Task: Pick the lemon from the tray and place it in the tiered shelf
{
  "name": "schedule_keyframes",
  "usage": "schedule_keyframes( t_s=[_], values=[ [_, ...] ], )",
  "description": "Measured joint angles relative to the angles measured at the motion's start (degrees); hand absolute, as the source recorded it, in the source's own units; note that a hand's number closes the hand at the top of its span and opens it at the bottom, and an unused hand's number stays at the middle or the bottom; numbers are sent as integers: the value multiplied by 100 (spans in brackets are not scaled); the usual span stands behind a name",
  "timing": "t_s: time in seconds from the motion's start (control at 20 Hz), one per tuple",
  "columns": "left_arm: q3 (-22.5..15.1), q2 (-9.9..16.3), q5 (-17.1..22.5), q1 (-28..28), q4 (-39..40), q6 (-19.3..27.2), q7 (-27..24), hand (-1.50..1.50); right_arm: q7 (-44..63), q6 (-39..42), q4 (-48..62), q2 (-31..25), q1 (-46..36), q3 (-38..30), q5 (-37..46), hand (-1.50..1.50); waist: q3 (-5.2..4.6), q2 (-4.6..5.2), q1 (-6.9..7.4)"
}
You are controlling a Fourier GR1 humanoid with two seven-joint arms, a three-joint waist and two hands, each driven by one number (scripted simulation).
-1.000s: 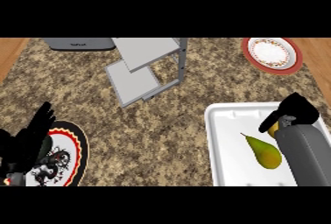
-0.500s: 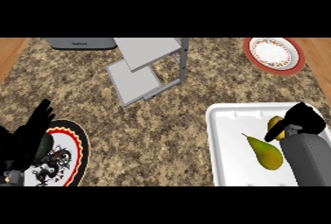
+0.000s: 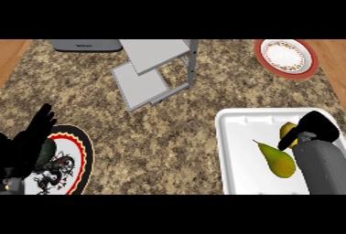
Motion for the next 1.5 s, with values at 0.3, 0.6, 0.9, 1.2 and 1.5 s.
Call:
schedule_keyframes(
  t_s=[0.3, 0.6, 0.9, 1.2, 1.5],
  values=[
    [137, -101, -112, -42, 163, -165, -94, 0, -243, -134, 90, 49, 104, -110, -1, 150, -35, -33, 4],
    [179, -228, -247, 60, 107, -216, -140, 0, -236, -117, 109, 12, 75, 51, 290, 150, -27, -28, 10],
    [283, -275, -316, 31, 43, -252, -41, 0, -203, -145, -523, -77, 252, 253, 689, 150, 0, -9, -13],
    [161, -263, -319, -193, 12, -430, 64, 0, 256, -165, -982, 987, -690, 1096, 1290, 150, 3, 48, 381],
    [-144, -333, -412, -516, -17, -586, 107, 0, 546, -328, -836, 1454, -1947, 1712, 1432, 150, -9, 136, 1004]
  ],
)
